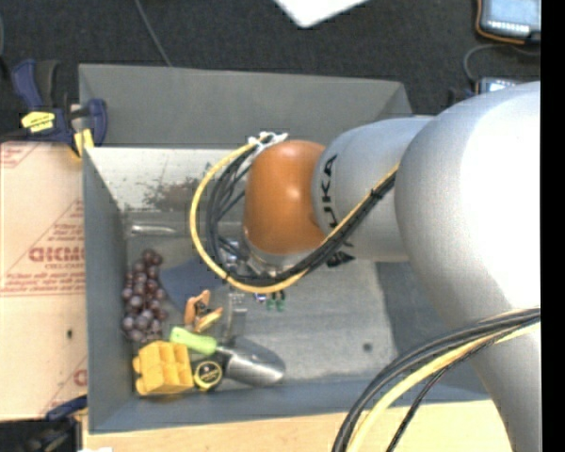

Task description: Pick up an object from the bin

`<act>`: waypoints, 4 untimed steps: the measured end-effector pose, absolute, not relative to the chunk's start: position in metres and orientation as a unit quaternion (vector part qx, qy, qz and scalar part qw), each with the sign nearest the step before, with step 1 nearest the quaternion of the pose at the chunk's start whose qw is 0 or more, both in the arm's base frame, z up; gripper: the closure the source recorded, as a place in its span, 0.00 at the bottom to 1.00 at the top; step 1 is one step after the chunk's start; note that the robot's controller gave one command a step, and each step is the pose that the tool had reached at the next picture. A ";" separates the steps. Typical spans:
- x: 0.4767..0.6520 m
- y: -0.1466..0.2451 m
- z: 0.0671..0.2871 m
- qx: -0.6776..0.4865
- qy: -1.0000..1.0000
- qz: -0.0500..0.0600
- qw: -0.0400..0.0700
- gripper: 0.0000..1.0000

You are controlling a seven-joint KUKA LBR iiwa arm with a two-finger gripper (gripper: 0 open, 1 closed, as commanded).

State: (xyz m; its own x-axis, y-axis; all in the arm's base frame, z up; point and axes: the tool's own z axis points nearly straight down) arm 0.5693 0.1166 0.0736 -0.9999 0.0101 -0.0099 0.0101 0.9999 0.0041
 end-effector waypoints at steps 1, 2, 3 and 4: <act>0.588 0.154 0.073 0.027 1.000 0.000 0.005 0.00; 0.582 0.183 0.074 0.097 0.995 0.000 0.005 0.00; 0.588 0.214 0.073 0.068 0.998 -0.014 0.001 1.00; 0.588 0.214 0.073 0.068 0.998 -0.014 0.001 1.00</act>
Offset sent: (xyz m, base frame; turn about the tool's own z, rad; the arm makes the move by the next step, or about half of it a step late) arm 0.0067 0.0832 0.0004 0.2291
